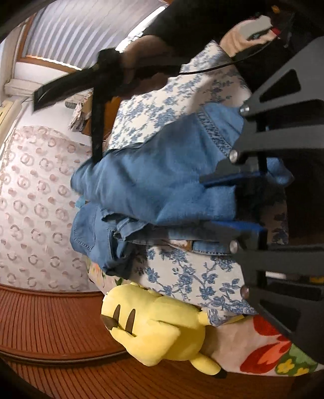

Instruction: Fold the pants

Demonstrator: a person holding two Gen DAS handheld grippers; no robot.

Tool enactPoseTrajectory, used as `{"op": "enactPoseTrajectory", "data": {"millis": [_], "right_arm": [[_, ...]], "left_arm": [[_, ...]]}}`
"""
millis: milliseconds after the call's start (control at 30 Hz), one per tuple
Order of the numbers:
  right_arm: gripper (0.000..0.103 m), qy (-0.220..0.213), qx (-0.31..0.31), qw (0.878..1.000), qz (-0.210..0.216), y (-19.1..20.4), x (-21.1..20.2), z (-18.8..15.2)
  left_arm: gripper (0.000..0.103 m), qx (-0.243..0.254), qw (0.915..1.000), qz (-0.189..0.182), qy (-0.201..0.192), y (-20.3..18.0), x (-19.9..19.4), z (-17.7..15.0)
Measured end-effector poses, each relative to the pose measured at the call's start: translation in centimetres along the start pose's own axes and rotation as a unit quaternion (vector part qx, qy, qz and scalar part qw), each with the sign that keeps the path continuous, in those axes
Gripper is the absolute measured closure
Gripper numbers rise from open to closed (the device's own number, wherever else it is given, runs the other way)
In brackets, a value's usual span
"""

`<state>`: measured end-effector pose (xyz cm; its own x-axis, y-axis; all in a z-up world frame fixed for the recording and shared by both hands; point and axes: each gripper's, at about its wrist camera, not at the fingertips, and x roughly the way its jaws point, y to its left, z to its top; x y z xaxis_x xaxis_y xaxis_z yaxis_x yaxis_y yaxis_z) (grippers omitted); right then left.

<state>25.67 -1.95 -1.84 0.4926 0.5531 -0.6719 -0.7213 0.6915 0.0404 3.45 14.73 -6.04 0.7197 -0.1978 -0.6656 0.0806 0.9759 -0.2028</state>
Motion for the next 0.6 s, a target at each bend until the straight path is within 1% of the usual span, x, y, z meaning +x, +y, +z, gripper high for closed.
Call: {"op": "enactPoseTrajectory", "data": {"millis": [67,167,233,300,367,433,500,567,600], "right_arm": [[0.057,0.004,-0.002,1.0,-0.001,0.6,1.2,0.5],[0.057,0.017,-0.006,1.0,-0.005,1.4,3.3,1.2],[0.054,0.033,-0.003,0.999,-0.014,1.3,5.0,0.9],[0.05,0.038,-0.002,0.999,-0.028,1.3,5.8,0.4],[0.048,0.03,0.007,0.999,-0.025,0.8,5.9,0.1],[0.044,0.032,0.019,0.999,-0.023,0.4,5.6,0.0],[0.039,0.032,0.029,0.999,-0.027,-0.1,5.0,0.2],[0.036,0.027,0.047,0.998,-0.013,-0.8,3.8,0.2],[0.033,0.026,0.056,0.998,0.0,-1.1,3.2,0.1]], "left_arm": [[0.085,0.004,1.0,0.005,0.001,0.0,0.0,-0.4],[0.085,-0.003,1.0,0.005,0.004,0.6,0.0,-0.9],[0.085,-0.007,1.0,0.004,0.002,0.9,0.0,-1.0],[0.084,-0.013,0.9999,0.002,0.001,1.2,0.0,-1.2],[0.083,-0.017,0.9999,0.001,-0.002,1.3,-0.1,-1.4],[0.081,-0.02,0.9998,0.001,-0.003,1.3,-0.1,-1.4],[0.071,-0.025,0.9997,0.005,-0.005,1.5,-0.1,-1.4],[0.068,-0.032,0.9995,0.005,-0.006,1.7,-0.1,-1.3],[0.067,-0.035,0.9994,0.001,-0.006,1.9,-0.1,-1.2]]}}
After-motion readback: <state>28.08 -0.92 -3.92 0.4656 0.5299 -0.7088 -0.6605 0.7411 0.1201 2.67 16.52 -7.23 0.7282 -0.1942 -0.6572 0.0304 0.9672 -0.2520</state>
